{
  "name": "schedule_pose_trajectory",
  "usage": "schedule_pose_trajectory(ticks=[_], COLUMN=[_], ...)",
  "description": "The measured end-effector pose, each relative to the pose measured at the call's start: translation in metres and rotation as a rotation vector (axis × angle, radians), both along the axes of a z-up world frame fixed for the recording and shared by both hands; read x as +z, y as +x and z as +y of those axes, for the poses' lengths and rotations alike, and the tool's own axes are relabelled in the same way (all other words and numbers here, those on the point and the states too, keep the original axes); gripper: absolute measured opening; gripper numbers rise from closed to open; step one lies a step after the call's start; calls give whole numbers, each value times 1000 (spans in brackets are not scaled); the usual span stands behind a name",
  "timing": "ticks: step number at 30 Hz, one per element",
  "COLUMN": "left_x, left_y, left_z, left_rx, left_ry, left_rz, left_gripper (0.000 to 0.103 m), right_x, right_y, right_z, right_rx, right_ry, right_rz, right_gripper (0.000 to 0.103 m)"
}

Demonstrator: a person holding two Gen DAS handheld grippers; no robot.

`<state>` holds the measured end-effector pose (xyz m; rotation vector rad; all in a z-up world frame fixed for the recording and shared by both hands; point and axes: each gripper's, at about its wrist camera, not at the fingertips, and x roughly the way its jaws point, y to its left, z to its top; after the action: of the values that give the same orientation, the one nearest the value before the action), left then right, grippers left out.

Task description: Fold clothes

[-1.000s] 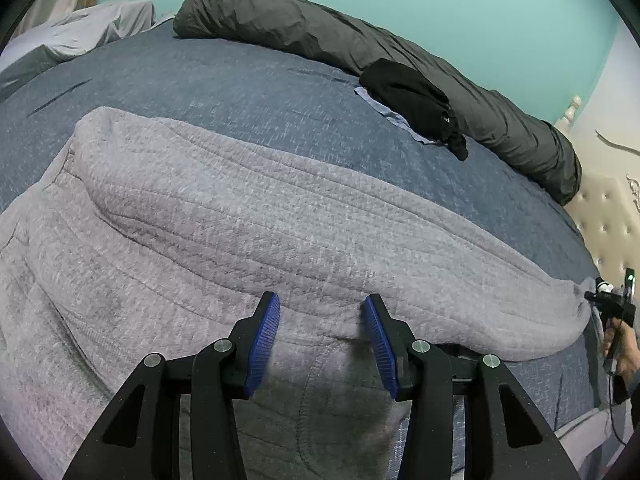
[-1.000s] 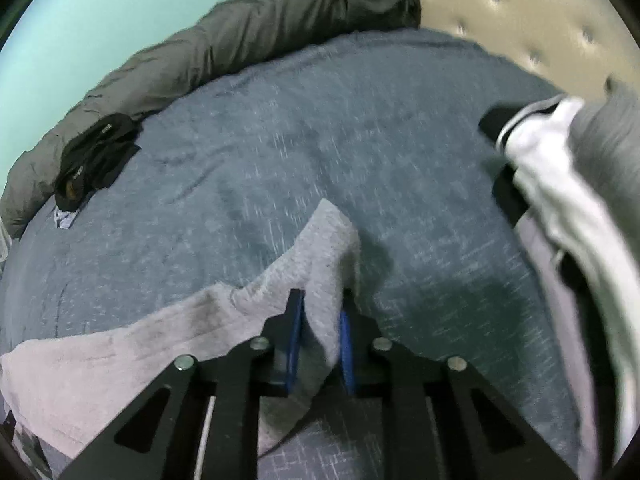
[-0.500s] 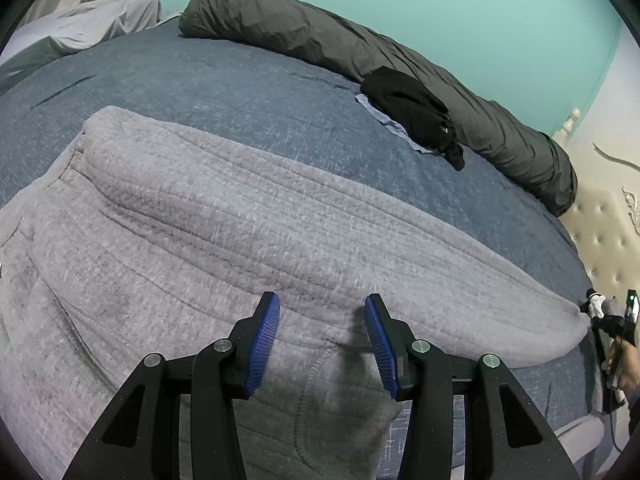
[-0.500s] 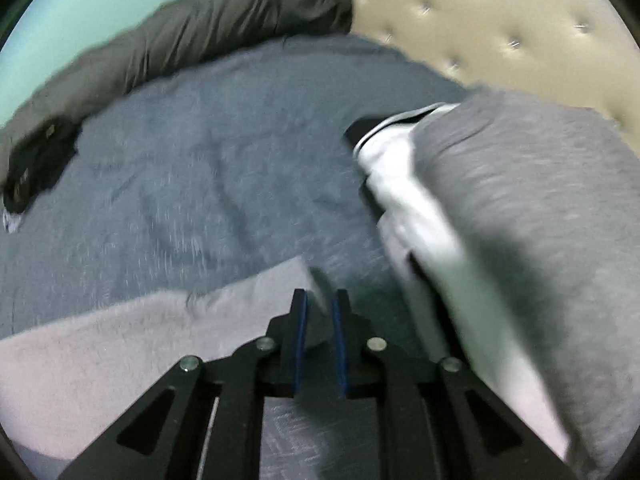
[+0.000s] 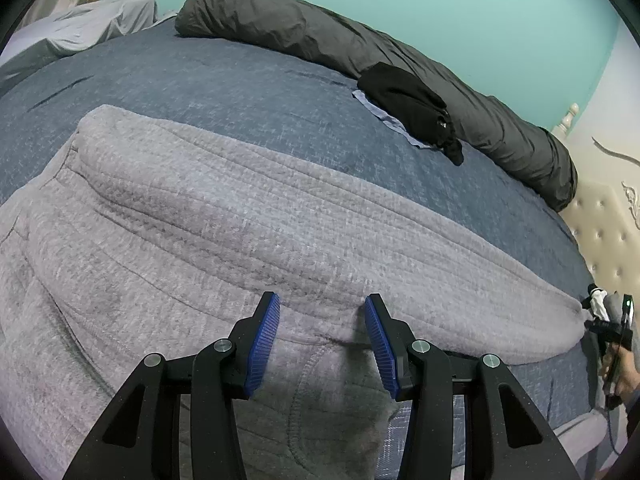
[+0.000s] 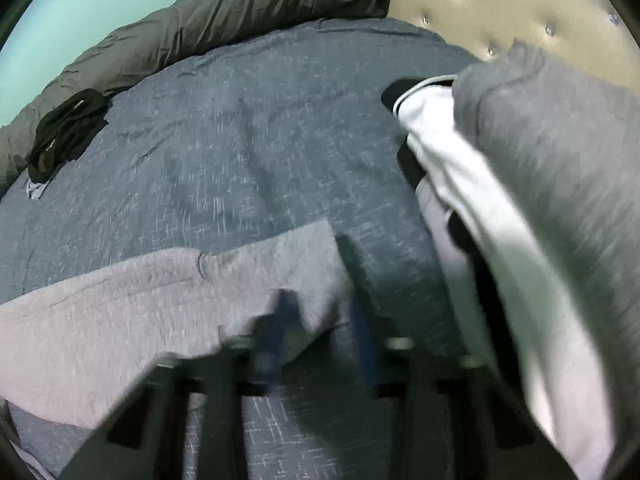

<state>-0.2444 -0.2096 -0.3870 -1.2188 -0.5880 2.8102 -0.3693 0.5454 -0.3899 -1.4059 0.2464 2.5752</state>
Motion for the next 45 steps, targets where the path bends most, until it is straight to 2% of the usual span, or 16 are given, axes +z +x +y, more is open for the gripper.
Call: schedule_pose_trajectory(ticks=[2,5,8,11,14,17,20,21,23,26,30,40,44,45], left_x=[0,0,0,2,4,5,7,7,8,8,6,1,-1,-1], left_y=[0,0,1,1,2,3,5,6,7,9,10,9,10,10], left_z=[0,-1,-2,-2,-5,-9,-12,-12,-14,-19,-24,-28,-29,-30], left_rx=[1,3,6,5,7,14,23,25,28,36,41,33,38,40], left_ry=[0,-1,-1,5,9,17,25,24,23,26,35,50,51,51], left_rz=[0,0,0,3,9,11,12,12,13,12,7,-1,-3,-4], left_gripper=[48,48,48,48,48,48,48,48,48,48,48,48,48,48], right_x=[7,29,24,15,23,39,49,53,51,41,24,-15,-29,-32], right_y=[3,3,-7,-11,-8,-1,-7,-9,-16,-24,-40,-64,-65,-66], right_z=[-2,-10,-17,-25,-31,-39,-71,-82,-115,-172,-232,-311,-326,-328], right_rx=[10,18,19,11,-10,-24,103,151,265,447,604,835,881,887], right_ry=[10,118,204,225,232,240,178,154,115,82,74,75,114,121], right_rz=[18,52,-11,-53,-16,61,115,132,132,103,62,-30,-69,-80], right_gripper=[6,5,5,6,22,25,30,39,51,52,52,52,52,49])
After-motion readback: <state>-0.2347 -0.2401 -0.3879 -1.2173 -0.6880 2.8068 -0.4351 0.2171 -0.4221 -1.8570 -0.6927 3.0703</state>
